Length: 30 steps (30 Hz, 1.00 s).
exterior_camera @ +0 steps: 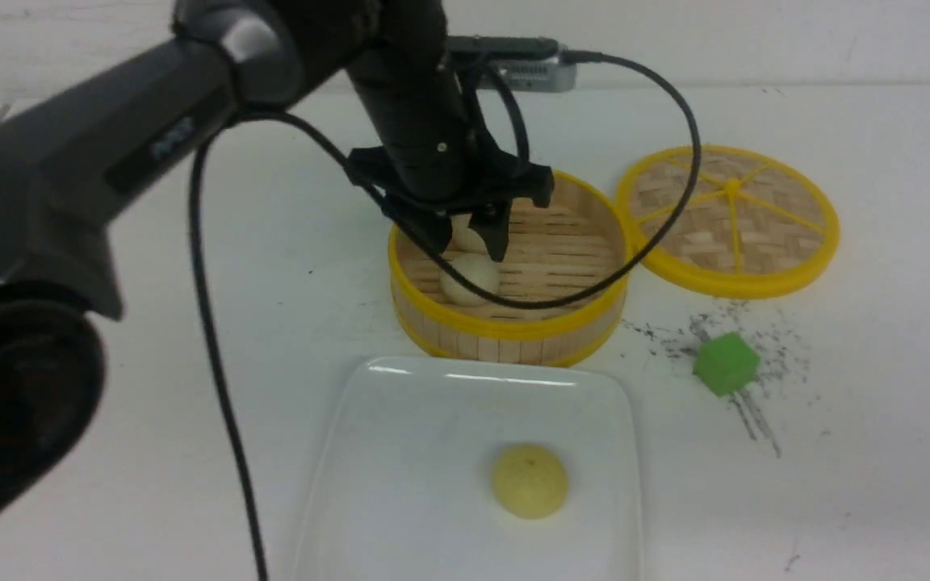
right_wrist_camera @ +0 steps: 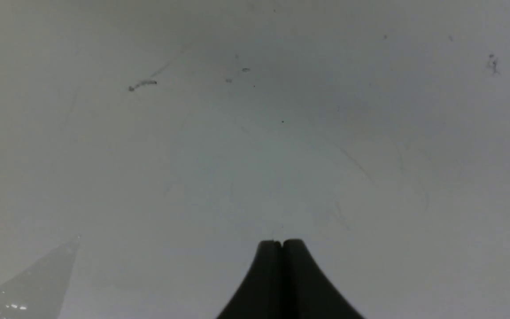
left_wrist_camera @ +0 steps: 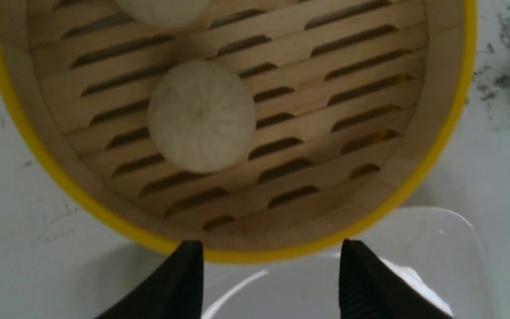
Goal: Put the steamed buns into the plate on the white tablecloth.
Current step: 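Reach into the bamboo steamer and grasp a bun with the left gripper, then carry the bun from the bamboo steamer to the plate with the left gripper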
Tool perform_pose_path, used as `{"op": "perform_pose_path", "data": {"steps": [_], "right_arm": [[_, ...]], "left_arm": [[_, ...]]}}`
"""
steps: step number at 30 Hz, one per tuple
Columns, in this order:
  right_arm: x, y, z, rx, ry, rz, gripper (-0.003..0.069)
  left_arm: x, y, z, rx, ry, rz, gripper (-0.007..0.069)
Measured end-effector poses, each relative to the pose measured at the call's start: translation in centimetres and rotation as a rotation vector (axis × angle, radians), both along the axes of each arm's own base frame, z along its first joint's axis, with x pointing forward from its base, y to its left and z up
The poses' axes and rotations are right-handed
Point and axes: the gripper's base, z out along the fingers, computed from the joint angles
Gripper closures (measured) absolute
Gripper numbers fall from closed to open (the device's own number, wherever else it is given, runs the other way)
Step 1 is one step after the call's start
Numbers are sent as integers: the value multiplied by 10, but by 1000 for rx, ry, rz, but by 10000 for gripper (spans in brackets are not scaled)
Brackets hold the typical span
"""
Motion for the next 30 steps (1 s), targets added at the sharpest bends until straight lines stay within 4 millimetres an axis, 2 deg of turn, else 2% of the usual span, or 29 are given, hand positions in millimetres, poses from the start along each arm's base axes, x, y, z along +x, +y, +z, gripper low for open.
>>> {"op": "perform_pose_path", "data": {"steps": [2, 3, 4, 12, 15, 17, 18, 19, 20, 21, 22, 23, 25, 26, 29, 30], "right_arm": [[2, 2, 1, 21, -19, 10, 673], [2, 2, 1, 22, -21, 10, 673], [2, 3, 1, 32, -27, 14, 673], [4, 6, 2, 58, -50, 25, 673], [5, 7, 3, 67, -58, 29, 673], [5, 7, 3, 72, -61, 31, 673], [5, 7, 3, 74, -60, 30, 673], [5, 7, 3, 75, -60, 30, 673], [5, 7, 3, 75, -61, 31, 673], [5, 7, 3, 76, -60, 31, 673], [4, 8, 3, 80, -57, 30, 673], [4, 8, 3, 81, -56, 30, 673], [4, 8, 2, 86, -52, 29, 673], [4, 8, 2, 86, -52, 28, 673], [4, 8, 2, 86, -51, 28, 673], [4, 8, 2, 86, -51, 28, 673]], "left_arm": [[10, -9, -13, 51, -13, -13, 190], [11, -10, -13, 52, -16, -14, 190], [17, -12, -24, 76, -9, -16, 189], [28, -18, -59, 110, 24, -17, 192], [30, -18, -71, 130, 41, -18, 235], [30, -18, -72, 141, 44, -21, 307], [30, -18, -71, 144, 42, -27, 373], [30, -17, -71, 146, 41, -28, 398], [30, -17, -70, 145, 37, -30, 449], [30, -17, -69, 146, 34, -31, 534], [29, -17, -66, 145, 32, -30, 576], [29, -17, -65, 145, 32, -30, 581], [24, -15, -48, 122, 20, -31, 600], [24, -15, -46, 118, 18, -31, 600], [9, -7, 10, 51, -71, -25, 601], [7, -6, 14, 47, -78, -25, 601]]}}
